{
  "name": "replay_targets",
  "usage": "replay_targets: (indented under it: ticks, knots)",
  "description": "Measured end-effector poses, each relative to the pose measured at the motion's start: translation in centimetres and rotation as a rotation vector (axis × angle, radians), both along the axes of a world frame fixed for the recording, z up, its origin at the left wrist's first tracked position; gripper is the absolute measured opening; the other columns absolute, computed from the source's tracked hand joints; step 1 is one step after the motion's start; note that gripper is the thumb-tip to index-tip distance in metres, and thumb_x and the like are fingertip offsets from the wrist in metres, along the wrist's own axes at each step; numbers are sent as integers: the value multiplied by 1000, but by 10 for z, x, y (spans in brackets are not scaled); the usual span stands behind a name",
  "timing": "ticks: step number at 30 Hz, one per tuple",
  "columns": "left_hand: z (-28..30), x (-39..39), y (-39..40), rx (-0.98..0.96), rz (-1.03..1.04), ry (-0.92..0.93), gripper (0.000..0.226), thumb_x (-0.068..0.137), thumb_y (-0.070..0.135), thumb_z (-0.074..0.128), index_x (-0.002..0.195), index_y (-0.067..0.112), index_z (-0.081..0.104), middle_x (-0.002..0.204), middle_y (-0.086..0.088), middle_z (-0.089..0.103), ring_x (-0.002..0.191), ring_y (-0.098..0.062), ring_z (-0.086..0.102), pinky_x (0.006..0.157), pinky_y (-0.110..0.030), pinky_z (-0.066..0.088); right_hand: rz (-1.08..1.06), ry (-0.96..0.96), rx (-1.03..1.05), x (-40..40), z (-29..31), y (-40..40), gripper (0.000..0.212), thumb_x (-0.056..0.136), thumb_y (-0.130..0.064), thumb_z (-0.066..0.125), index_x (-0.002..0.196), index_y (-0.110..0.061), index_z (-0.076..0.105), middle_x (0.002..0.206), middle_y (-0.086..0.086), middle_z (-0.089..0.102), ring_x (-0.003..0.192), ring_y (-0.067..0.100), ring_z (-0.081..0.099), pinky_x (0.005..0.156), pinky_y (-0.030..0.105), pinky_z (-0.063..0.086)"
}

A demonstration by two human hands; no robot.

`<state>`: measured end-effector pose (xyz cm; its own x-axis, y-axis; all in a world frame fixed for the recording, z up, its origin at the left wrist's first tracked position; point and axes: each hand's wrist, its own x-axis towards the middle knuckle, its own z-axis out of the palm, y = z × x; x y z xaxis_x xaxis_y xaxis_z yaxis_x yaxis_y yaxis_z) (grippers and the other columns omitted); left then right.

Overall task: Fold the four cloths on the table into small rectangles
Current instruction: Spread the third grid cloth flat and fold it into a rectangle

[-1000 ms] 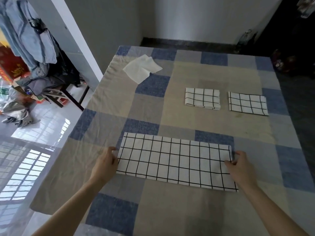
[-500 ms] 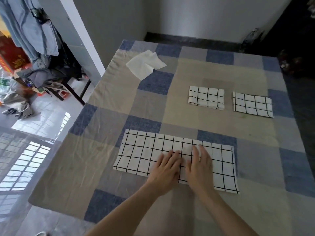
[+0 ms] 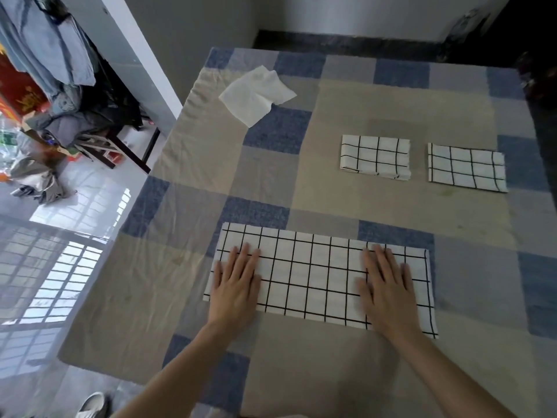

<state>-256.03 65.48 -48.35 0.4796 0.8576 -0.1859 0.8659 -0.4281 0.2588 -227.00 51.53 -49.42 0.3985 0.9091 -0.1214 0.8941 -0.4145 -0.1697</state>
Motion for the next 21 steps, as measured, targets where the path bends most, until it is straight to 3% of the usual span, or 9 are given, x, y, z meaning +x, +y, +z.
replay_targets:
  ticks: [3,8,11,14,19,21]
  knots:
    - [9,-9,12,-16,1,10,59,100,46,11,155,27,10,163,1,-3,148,-14,-12,121,-48,2,-4,-15,-17,13,0,-4,64,98,-47,18,154,-17,16,163,2,8,150,18,2,120,48,8]
    - [29,89,-32,-29,-450,-153,56,103,38,21,155,24,6,162,7,-12,147,-10,-18,119,-38,-10,-4,-31,-32,10,1,-4,63,99,-47,18,155,-18,12,163,2,6,150,17,-2,120,47,5]
    - [15,124,-50,-73,-451,-149,54,103,36,24,155,22,14,163,6,-3,148,-9,-12,121,-40,-1,-8,-26,-28,10,2,-1,63,99,-47,21,155,-20,12,163,1,5,150,16,-2,120,46,5]
    - [-1,109,-47,-58,-479,-63,52,103,36,25,154,26,20,162,9,6,149,-8,-5,120,-44,12,63,-35,-35,23,0,-7,63,98,-45,24,154,-19,16,162,1,8,150,16,2,119,45,6]
    - [-2,60,-18,-3,-425,48,56,101,47,25,154,35,12,163,10,-2,149,-15,-8,118,-48,3,-110,-54,-55,95,3,-47,66,96,-46,18,151,-12,24,159,9,24,146,25,21,113,58,25]
    - [-1,55,-16,-3,-415,71,58,101,50,24,154,35,8,162,10,-7,149,-17,-13,118,-49,-1,-219,-47,-26,96,7,-48,70,97,-50,13,150,-4,26,157,16,26,144,31,24,111,60,26]
